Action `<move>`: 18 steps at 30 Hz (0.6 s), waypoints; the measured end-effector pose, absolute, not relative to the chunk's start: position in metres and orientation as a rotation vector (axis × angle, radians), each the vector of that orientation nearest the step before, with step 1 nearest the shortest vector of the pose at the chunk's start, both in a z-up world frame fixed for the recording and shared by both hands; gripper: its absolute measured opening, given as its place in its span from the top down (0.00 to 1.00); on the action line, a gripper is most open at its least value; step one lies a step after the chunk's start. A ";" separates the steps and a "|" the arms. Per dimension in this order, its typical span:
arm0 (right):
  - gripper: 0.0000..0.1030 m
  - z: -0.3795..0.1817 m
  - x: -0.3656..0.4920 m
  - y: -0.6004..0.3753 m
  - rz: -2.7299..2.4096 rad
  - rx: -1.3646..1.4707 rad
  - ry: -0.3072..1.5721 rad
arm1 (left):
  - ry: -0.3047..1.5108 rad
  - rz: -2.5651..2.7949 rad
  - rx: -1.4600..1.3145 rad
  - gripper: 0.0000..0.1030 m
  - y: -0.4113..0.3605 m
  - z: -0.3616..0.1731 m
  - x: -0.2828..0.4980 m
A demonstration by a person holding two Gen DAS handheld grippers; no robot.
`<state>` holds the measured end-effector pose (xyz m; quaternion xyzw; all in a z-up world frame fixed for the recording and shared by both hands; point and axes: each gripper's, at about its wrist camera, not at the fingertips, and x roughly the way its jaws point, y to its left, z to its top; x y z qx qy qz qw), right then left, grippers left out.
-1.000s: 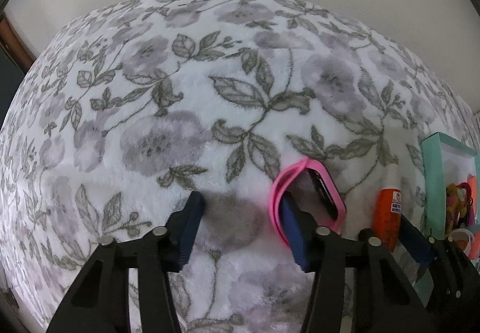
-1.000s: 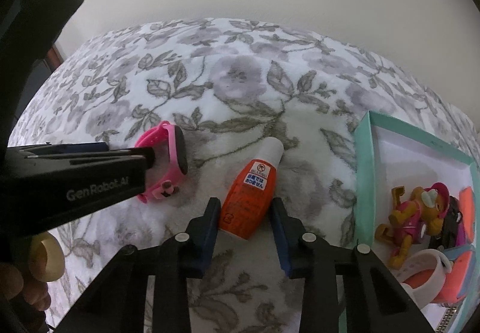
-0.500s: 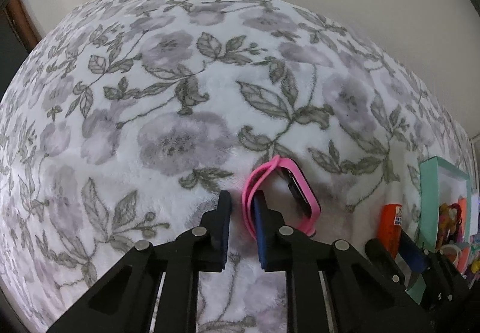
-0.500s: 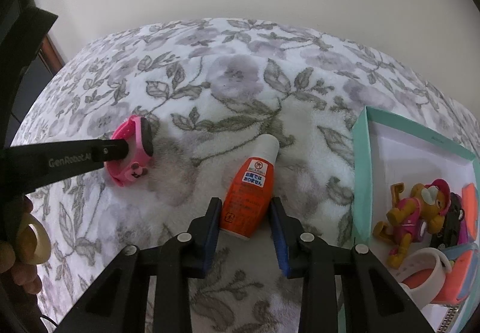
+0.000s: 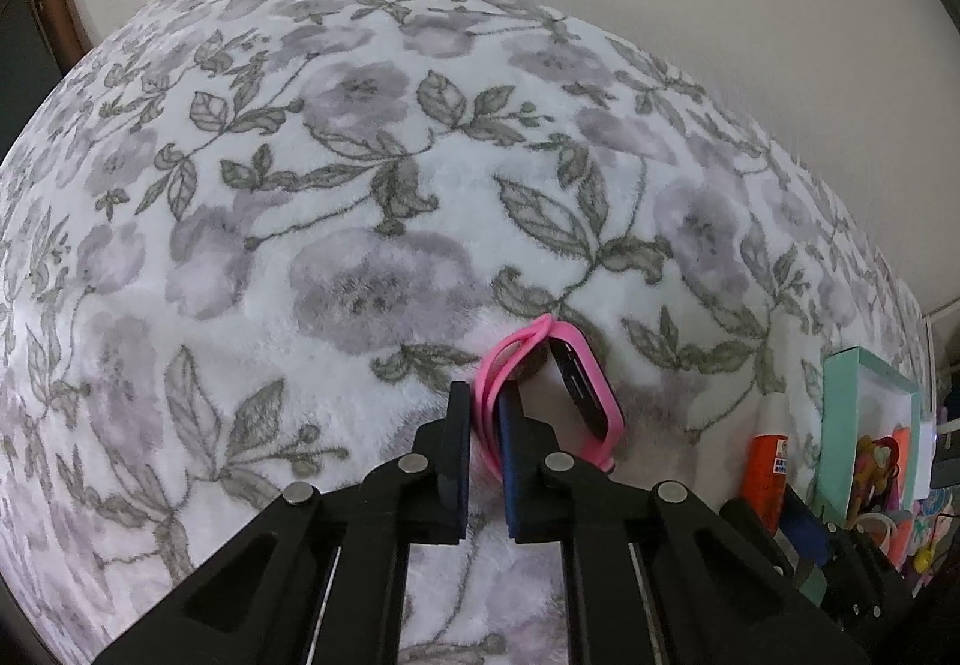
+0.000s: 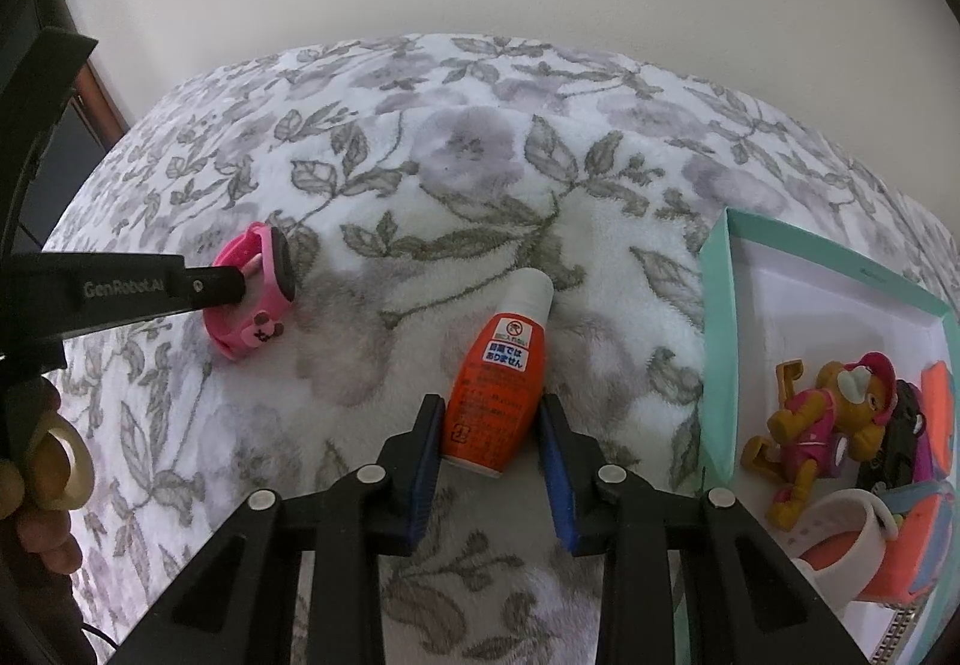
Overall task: Organize rigid objects
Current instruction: 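Carry the glue bottle and pink band into the tray and release both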
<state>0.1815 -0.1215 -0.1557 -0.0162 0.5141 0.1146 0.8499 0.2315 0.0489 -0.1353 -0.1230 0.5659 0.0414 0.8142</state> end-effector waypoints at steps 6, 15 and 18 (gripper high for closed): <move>0.69 -0.151 0.182 -0.124 0.243 -0.026 1.076 | 1.179 0.085 -0.283 0.91 0.054 -0.124 0.228; 0.70 -0.128 0.179 -0.131 0.244 -0.017 1.024 | 1.101 0.034 -0.326 0.91 0.054 -0.092 0.221; 0.74 -0.115 0.177 -0.136 0.243 -0.006 0.995 | 1.068 0.018 -0.335 0.91 0.053 -0.078 0.220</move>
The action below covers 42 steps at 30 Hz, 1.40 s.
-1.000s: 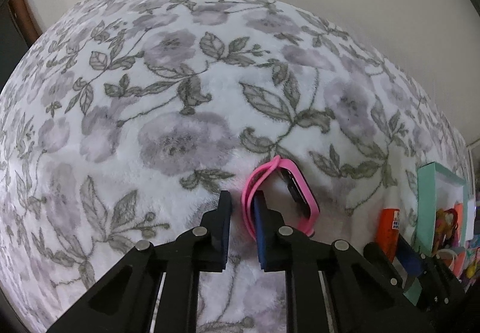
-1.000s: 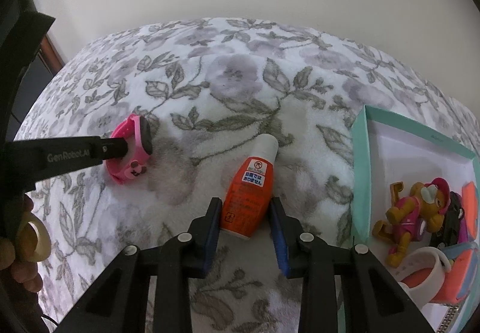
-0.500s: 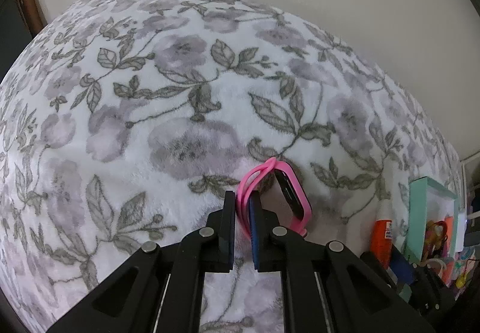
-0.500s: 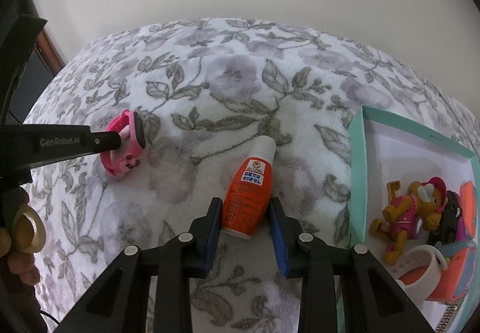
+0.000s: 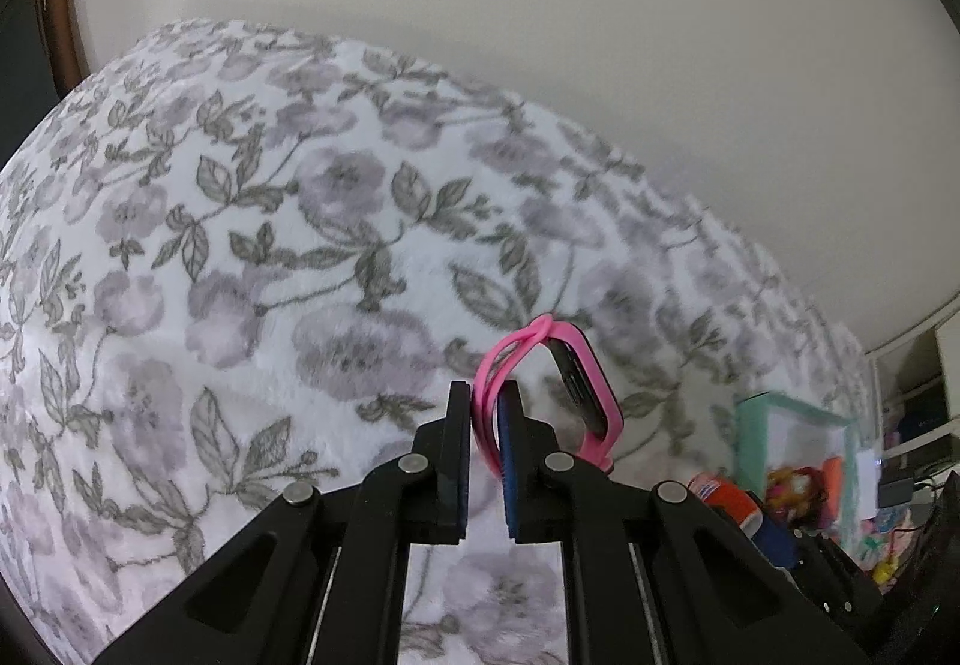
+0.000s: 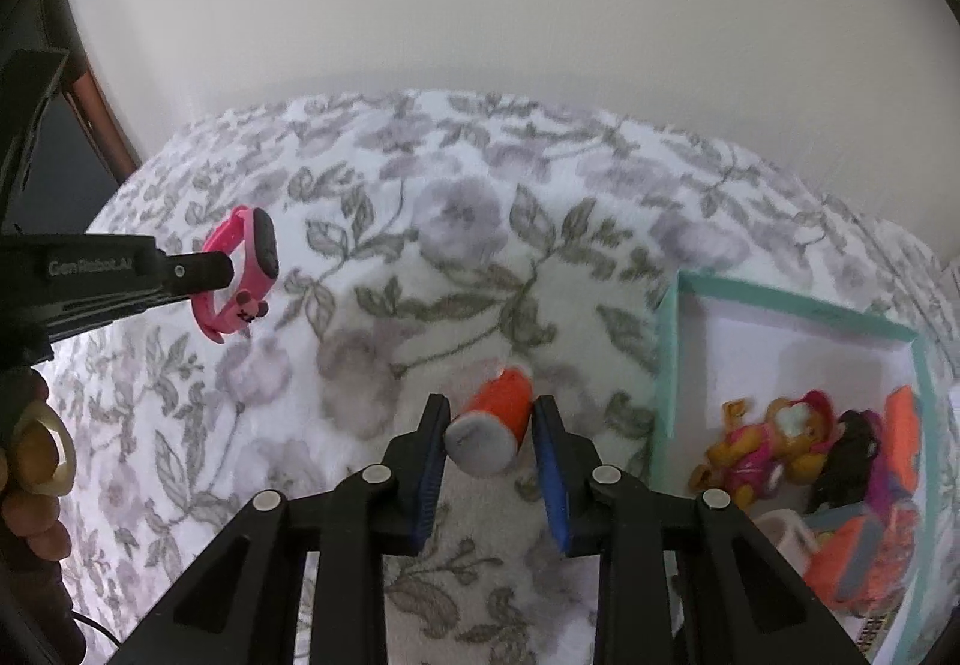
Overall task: Organize rigid objects
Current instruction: 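Carry the glue bottle and pink band into the tray and release both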
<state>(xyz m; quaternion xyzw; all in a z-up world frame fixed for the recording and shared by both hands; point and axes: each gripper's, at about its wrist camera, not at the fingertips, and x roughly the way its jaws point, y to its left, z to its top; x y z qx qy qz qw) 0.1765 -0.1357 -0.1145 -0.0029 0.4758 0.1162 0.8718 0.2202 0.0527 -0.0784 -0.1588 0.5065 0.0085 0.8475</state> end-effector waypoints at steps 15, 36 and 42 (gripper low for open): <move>0.79 -0.103 0.176 -0.147 0.230 -0.002 0.977 | 1.025 -0.009 -0.331 0.91 0.045 -0.062 0.219; 0.79 -0.029 0.159 -0.198 0.148 0.018 0.816 | 0.960 -0.096 -0.277 0.91 0.007 -0.032 0.210; 0.79 -0.013 0.153 -0.238 0.069 0.046 0.798 | 0.966 -0.207 -0.264 0.91 -0.027 -0.026 0.207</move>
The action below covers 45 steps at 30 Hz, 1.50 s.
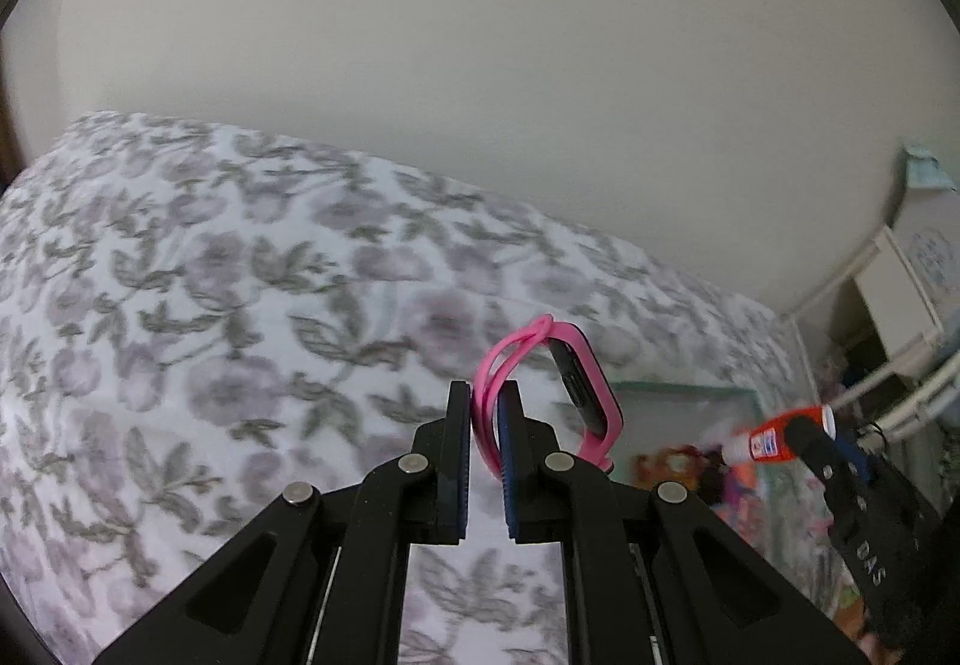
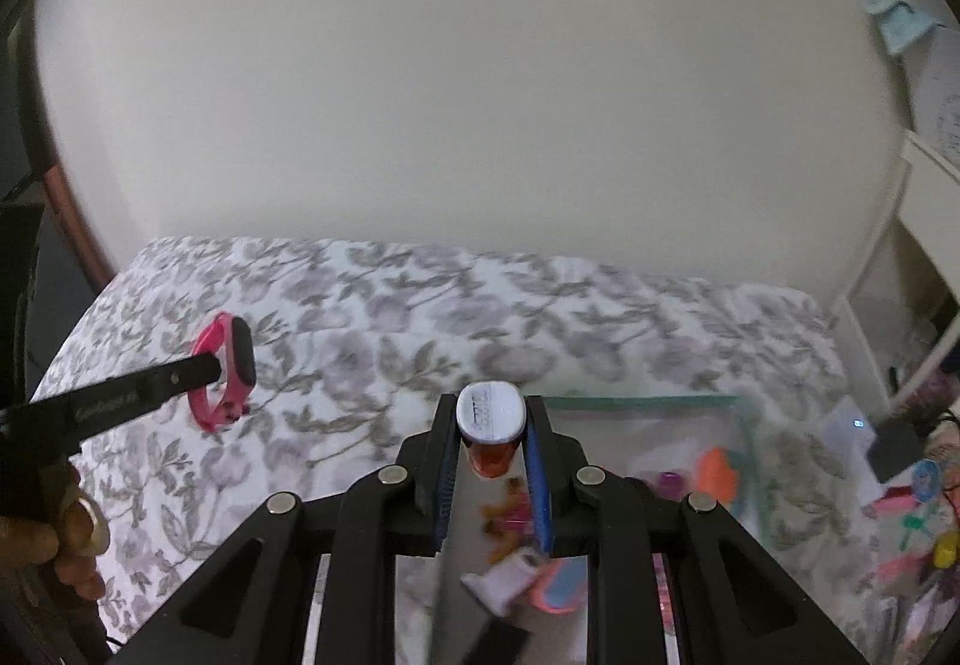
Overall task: Organize rigid objects
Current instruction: 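Carry the glue bottle and pink band into the tray and release both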
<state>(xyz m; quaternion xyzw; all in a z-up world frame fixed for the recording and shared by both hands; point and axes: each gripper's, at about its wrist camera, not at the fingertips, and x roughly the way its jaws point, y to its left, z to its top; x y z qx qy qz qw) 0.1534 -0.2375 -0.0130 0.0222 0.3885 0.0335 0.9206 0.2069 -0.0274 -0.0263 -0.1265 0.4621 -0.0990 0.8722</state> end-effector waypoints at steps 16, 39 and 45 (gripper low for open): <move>0.79 0.004 0.132 -0.313 -0.076 0.100 0.769 | 0.996 -0.462 -0.132 0.91 -0.139 -0.023 0.178; 0.79 -0.064 0.155 -0.362 -0.116 0.205 0.985 | 1.105 -0.575 0.014 0.91 -0.219 -0.055 0.160; 0.78 -0.076 0.160 -0.354 -0.099 0.189 1.031 | 1.128 -0.583 0.054 0.91 -0.230 -0.064 0.156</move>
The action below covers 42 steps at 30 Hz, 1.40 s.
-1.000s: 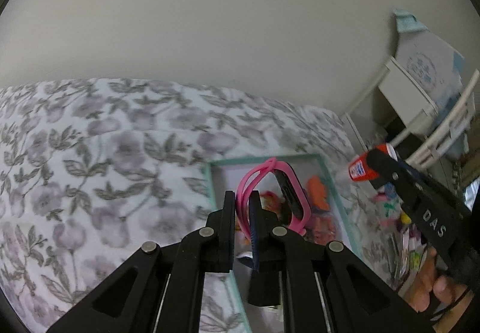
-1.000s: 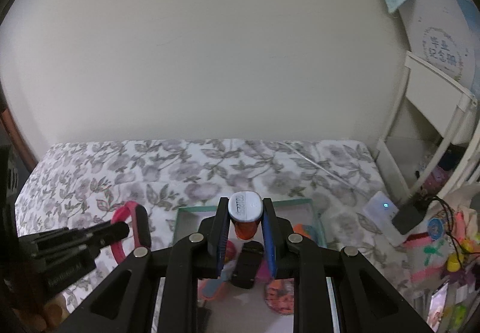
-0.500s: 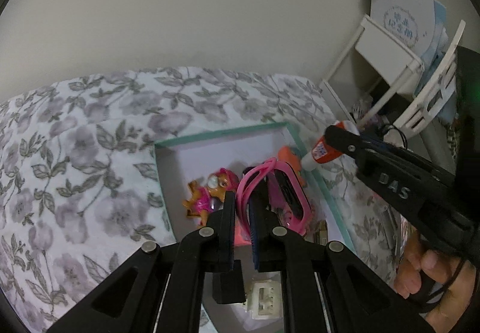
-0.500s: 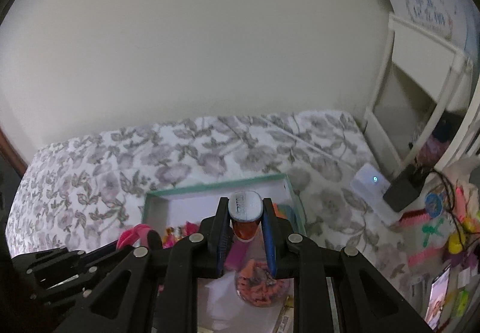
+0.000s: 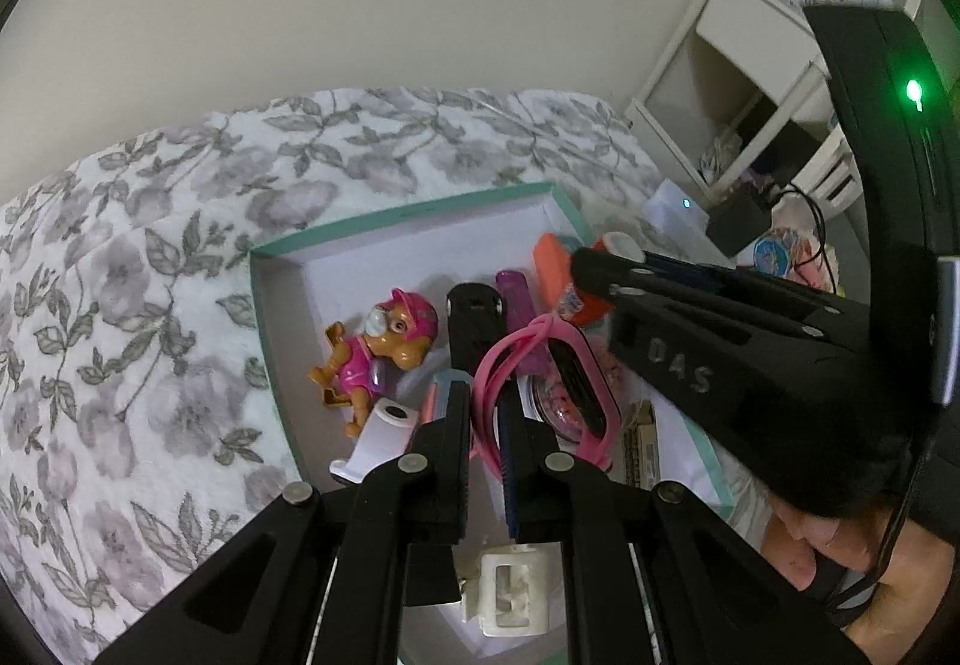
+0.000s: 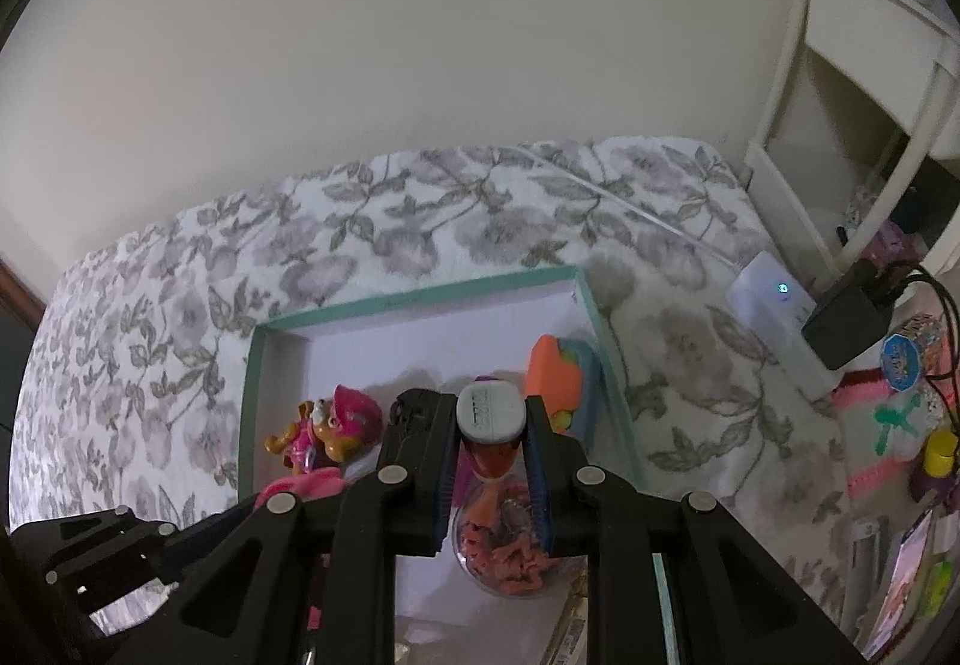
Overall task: Organize rigid objects
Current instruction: 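Carry the glue bottle and pink band into the tray and release both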
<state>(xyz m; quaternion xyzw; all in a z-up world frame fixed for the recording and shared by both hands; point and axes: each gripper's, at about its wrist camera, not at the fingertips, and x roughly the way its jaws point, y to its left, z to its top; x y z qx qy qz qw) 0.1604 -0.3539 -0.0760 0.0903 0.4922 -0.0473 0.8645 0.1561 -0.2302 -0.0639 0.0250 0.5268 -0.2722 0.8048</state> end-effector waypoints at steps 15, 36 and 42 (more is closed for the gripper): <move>0.78 -0.092 0.166 -0.336 -0.072 0.144 1.093 | 1.152 -0.560 0.072 0.91 -0.231 -0.070 0.157; 0.61 -0.081 0.149 -0.342 -0.089 0.172 1.160 | 1.171 -0.504 0.169 0.61 -0.236 -0.054 0.143; 0.61 -0.071 0.135 -0.351 -0.099 0.213 1.160 | 1.177 -0.455 0.173 0.60 -0.226 -0.042 0.139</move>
